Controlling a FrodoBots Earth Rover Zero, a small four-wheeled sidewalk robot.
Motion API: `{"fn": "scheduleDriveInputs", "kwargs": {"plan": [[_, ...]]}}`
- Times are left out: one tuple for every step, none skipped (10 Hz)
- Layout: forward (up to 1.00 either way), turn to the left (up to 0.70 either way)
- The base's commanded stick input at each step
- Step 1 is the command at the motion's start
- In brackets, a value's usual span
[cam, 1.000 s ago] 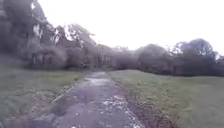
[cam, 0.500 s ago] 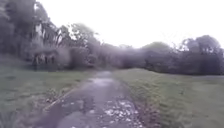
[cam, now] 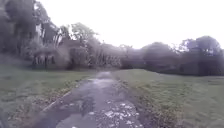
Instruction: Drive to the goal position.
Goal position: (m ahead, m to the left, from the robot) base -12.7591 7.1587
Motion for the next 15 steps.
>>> {"fn": "scheduleDriveInputs", "kwargs": {"plan": [[0.7, 0.0], [0.7, 0.0], [0.7, 0.0], [0.7, 0.0], [0.7, 0.0], [0.7, 0.0], [0.7, 0.0], [0.7, 0.0], [0.7, 0.0], [0.7, 0.0], [0.7, 0.0], [0.7, 0.0], [0.7, 0.0], [0.7, 0.0], [0.7, 0.0]]}}
